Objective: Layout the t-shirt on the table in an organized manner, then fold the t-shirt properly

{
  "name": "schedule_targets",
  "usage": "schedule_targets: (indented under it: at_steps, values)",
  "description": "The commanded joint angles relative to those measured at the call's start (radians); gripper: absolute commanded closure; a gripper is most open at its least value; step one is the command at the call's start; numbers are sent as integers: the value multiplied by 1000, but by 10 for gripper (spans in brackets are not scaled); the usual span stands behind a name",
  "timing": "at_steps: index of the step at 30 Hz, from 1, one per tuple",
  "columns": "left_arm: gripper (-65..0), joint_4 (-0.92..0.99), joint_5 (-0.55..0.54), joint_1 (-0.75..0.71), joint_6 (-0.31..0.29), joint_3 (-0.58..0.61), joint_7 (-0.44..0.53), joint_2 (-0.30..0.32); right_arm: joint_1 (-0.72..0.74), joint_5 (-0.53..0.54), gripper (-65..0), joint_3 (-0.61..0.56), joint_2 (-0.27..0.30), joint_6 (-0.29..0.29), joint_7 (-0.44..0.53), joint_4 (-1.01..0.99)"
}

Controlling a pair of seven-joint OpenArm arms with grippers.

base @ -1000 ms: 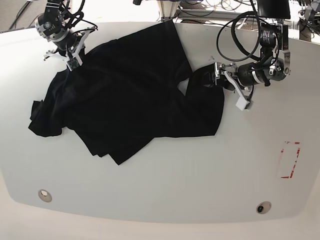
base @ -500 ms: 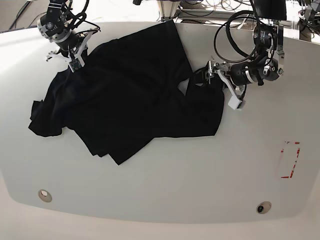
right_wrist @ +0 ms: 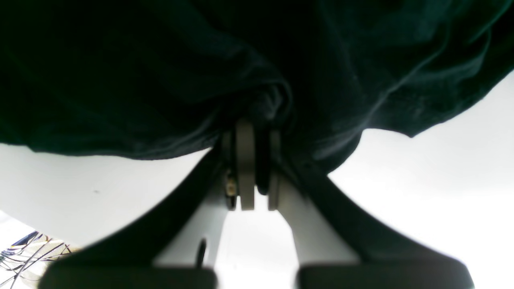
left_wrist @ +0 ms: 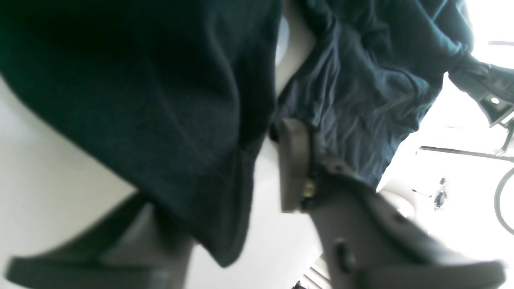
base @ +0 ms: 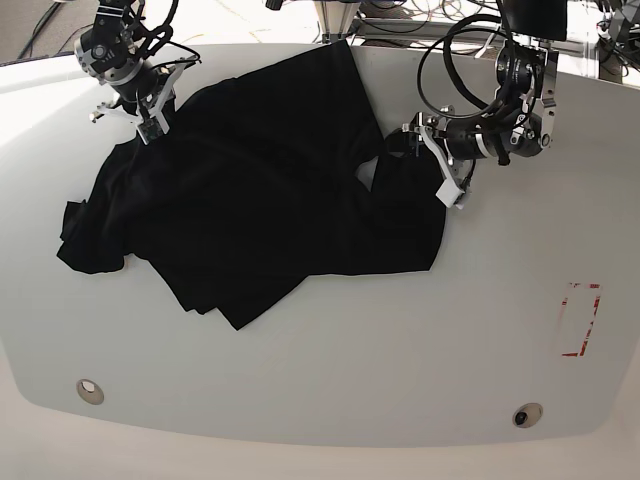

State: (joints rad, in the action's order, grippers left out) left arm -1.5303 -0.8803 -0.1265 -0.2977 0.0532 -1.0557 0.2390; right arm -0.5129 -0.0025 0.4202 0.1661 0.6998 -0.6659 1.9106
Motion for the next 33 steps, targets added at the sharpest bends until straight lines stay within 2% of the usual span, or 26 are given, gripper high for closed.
schedule_targets:
  at_steps: [1,3,10,18,24,33]
  values:
    - [-60,29,25,26,5,-11,-16,9,18,6,-10,9,10,-2,15,20]
    - [0,37,48,44,7,-20,-16,9,24,6,-8,13,8,-2,15,20]
    - [0,35,164,107,5,-112,-16,10,67,3,-6,16,-4,-2,15,20]
    - [0,-20,201,222,5,-143,-14,112,138,0,-5,21,-1,-2,15,19]
    - [0,-85,203,302,5,-143,-14,176,224,-1,-5,87,2,-2,13,-10]
    - [0,-83,204,371,5,-174,-14,264,377,-61,-11,92,100,-2,16,-210]
